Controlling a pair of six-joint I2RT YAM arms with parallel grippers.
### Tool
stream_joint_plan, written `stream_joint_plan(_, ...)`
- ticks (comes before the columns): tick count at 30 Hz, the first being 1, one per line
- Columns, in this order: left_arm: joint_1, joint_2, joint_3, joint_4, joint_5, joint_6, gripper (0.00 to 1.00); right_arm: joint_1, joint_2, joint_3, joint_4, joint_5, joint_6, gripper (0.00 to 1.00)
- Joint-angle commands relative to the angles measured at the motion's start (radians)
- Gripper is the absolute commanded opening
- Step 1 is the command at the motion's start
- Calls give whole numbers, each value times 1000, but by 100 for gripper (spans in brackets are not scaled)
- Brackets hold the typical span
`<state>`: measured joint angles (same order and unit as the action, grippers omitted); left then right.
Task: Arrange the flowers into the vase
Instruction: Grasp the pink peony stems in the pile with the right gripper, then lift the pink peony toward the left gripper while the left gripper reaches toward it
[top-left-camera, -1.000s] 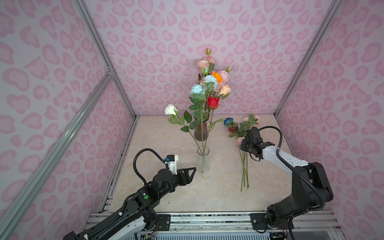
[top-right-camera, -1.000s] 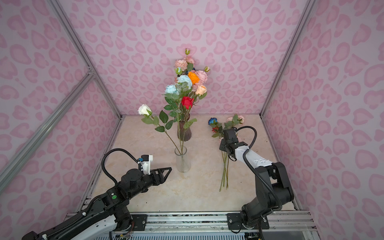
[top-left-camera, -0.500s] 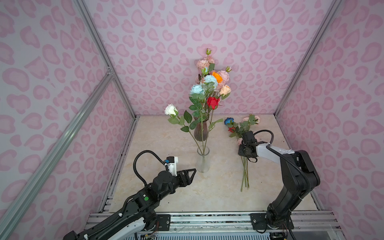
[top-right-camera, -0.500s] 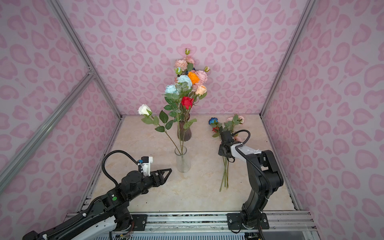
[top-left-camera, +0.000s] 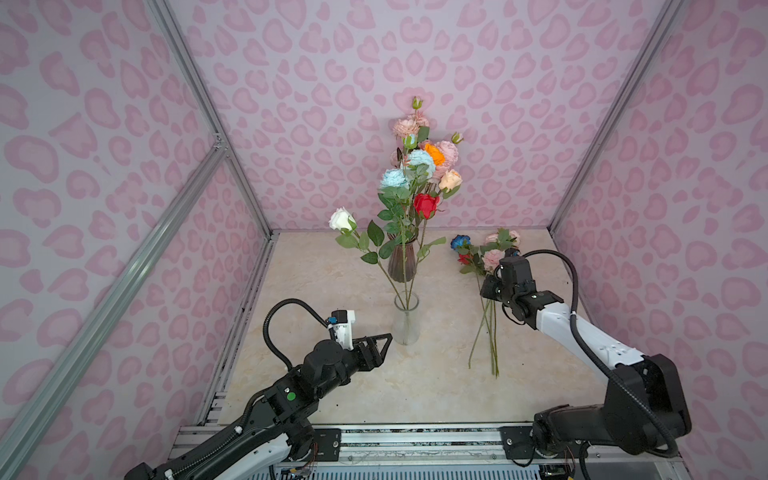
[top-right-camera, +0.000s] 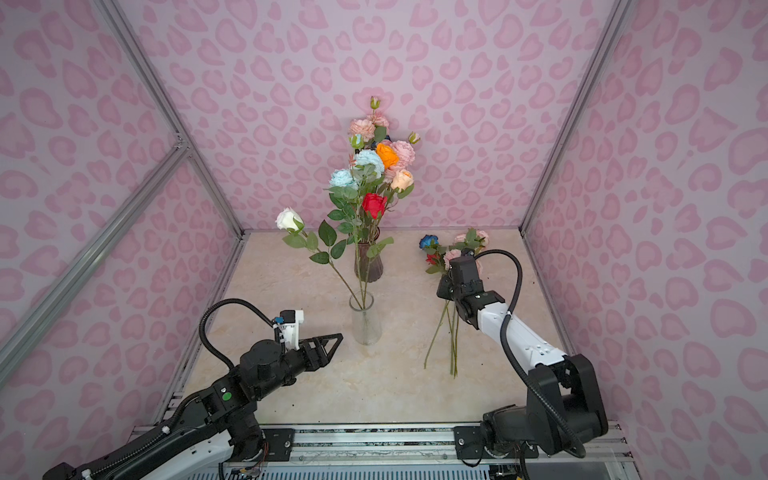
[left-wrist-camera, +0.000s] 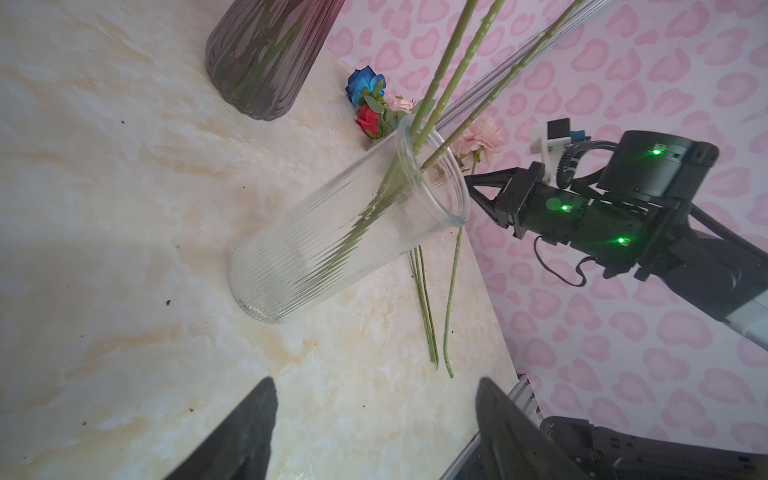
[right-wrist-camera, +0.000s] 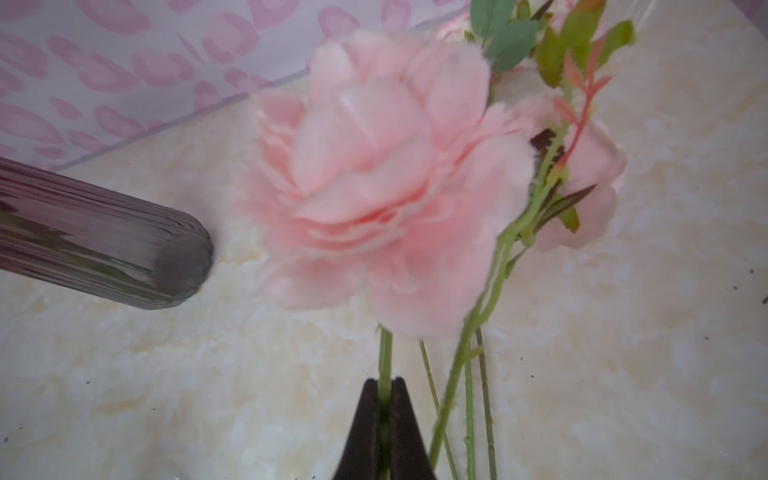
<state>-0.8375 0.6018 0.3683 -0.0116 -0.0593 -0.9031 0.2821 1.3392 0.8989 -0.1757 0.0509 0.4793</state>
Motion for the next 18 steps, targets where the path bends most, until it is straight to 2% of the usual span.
stream_joint_plan(1, 2, -2, 20, 6, -2, 24, 77, 20, -80, -23, 83, -4, 0, 1)
stream_joint_plan(6, 2, 2, 58, 11, 59, 86, 76, 81, -225, -31, 103, 43, -13, 0)
stream_joint_plan(10, -15, 23, 127, 10, 147, 170, 72, 171, -337, -19, 104, 102, -46, 0)
stream_joint_plan(18, -99, 196, 350, -2, 207, 355, 66, 460, -526, -14, 214, 278, -184, 0)
